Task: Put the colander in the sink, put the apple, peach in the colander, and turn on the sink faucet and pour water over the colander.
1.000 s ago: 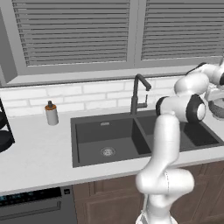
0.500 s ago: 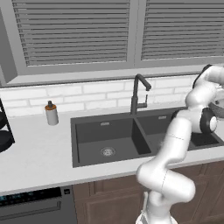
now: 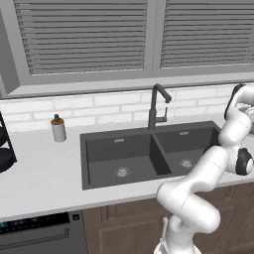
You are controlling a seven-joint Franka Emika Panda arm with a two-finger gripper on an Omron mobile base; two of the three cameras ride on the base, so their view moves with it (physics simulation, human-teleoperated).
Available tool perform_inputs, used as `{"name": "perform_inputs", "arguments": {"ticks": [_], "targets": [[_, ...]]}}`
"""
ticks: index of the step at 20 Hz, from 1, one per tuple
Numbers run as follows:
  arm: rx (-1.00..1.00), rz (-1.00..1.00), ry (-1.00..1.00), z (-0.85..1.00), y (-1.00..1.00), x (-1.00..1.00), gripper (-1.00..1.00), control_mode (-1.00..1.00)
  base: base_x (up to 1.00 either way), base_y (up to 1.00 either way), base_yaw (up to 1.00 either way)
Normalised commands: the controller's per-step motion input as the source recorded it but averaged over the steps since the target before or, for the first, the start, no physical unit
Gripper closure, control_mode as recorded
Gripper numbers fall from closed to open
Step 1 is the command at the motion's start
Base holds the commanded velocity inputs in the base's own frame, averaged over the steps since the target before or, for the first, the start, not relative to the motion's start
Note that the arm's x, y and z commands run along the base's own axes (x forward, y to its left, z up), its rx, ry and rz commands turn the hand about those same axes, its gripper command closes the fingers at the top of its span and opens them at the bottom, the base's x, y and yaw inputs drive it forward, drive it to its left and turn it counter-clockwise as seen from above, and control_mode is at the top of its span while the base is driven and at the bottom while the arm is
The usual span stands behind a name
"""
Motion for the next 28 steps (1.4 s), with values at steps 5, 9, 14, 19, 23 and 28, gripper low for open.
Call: {"name": "perform_inputs", "arguments": {"ticks": [5,9,14,19,23,28], "targets": [[0.0,0.09,0.0,-0.18,-0.15,0.27,-1.0,-1.0,0.0,0.0,0.0],[0.0,0.1,0.0,-0.16,-0.15,0.38,-1.0,-1.0,0.0,0.0,0.0],[0.0,0.12,0.0,-0.18,-0.14,0.36,-1.0,-1.0,0.0,0.0,0.0],[0.0,0.13,-0.01,-0.17,-0.17,0.24,-1.0,-1.0,0.0,0.0,0.0],[0.0,0.13,0.0,-0.17,-0.09,0.26,-1.0,-1.0,0.0,0.0,0.0],[0.0,0.09,0.05,-0.07,0.03,0.17,1.0,-1.0,0.0,0.0,0.0]]}}
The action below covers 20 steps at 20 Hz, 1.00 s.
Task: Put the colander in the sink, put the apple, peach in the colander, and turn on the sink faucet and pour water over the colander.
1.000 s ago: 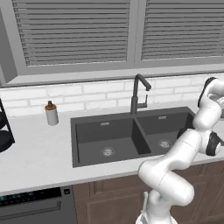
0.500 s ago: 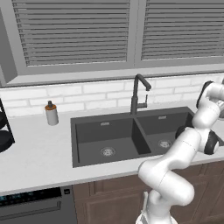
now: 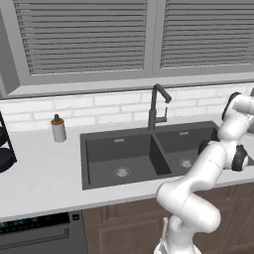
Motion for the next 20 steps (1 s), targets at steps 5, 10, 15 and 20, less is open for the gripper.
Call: {"name": "perform_inputs", "arguments": {"ticks": [5,10,15,20], "targets": [[0.0,0.04,0.03,0.01,0.19,0.0,1.0,-1.0,0.0,0.0,0.0],[0.02,0.01,-0.01,0.31,0.28,-0.26,1.0,-1.0,0.0,0.0,0.0],[0.01,0.0,-0.03,0.51,0.54,-0.36,1.0,-1.0,0.0,0.0,0.0],[0.0,0.0,-0.01,0.51,0.77,-0.49,1.0,-1.0,0.0,0.0,0.0]]}}
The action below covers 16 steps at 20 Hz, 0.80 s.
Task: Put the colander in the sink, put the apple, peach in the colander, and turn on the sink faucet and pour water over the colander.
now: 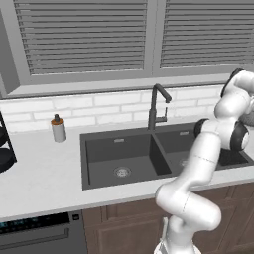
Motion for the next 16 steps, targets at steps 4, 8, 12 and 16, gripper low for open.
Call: {"name": "perform_inputs", "arguments": {"ticks": [4,8,12,16], "targets": [[0.0,0.01,0.0,0.42,0.98,-0.64,1.0,-1.0,0.0,0.0,0.0],[0.0,0.01,0.0,0.22,1.0,-0.73,1.0,-1.0,0.0,0.0,0.0],[-0.04,0.01,0.0,0.12,1.0,-0.75,1.0,-1.0,0.0,0.0,0.0],[-0.06,0.01,-0.11,0.13,1.0,-0.75,1.0,-1.0,0.0,0.0,0.0]]}}
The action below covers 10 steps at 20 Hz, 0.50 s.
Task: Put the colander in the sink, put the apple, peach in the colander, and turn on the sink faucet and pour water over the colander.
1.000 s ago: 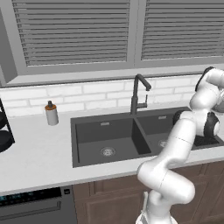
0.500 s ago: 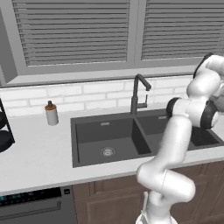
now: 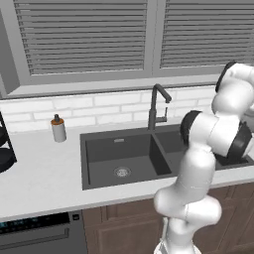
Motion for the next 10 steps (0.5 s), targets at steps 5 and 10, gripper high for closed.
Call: {"name": "perform_inputs", "arguments": {"ticks": [5,10], "targets": [[-0.06,0.01,-0.21,0.27,1.0,-0.64,1.0,-1.0,0.0,0.0,0.0],[-0.03,0.0,-0.12,0.46,1.0,-0.26,1.0,-1.0,0.0,0.0,0.0]]}}
